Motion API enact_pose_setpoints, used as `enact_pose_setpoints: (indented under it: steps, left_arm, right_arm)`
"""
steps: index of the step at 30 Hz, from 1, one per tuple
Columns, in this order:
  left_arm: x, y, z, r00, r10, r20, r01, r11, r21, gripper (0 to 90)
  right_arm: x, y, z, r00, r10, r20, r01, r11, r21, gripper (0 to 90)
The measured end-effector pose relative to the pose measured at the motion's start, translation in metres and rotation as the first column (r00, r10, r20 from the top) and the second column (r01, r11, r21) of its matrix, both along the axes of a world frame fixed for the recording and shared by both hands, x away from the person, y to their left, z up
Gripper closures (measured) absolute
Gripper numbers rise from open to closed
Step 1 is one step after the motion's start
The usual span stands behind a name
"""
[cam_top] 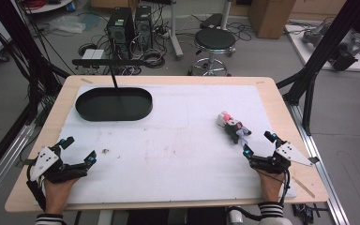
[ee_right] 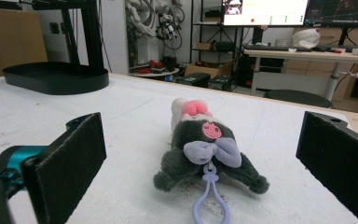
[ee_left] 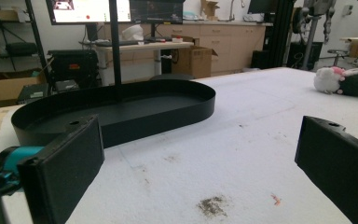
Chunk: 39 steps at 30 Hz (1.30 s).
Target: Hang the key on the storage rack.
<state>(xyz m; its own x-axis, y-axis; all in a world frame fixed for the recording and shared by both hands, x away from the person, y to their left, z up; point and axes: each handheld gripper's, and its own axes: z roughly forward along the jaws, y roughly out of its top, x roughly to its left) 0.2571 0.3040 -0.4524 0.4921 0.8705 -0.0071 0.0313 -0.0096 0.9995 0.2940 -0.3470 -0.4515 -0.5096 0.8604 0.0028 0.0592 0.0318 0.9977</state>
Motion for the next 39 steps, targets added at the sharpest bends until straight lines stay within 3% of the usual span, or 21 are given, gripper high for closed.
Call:
enact_pose_setpoints:
  steps: [29, 32, 39]
  left_arm:
    - [0.001, 0.001, 0.000, 0.9999, -0.002, -0.014, 0.001, 0.9999, -0.013, 1.7]
    - [0.001, 0.001, 0.000, 0.9999, 0.000, -0.017, -0.001, 0.9998, -0.018, 1.7]
    - [0.002, 0.002, 0.000, 0.9998, 0.000, -0.020, 0.000, 0.9997, -0.025, 1.7]
  right_arm:
    - [0.003, 0.000, 0.003, 0.9999, -0.001, -0.010, 0.001, 1.000, -0.010, 0.3]
    - [0.004, -0.001, 0.011, 0.9999, 0.002, -0.010, -0.002, 1.000, -0.008, 0.3]
    - [0.011, -0.002, 0.041, 0.9994, 0.015, -0.032, -0.017, 0.998, -0.058, 0.3]
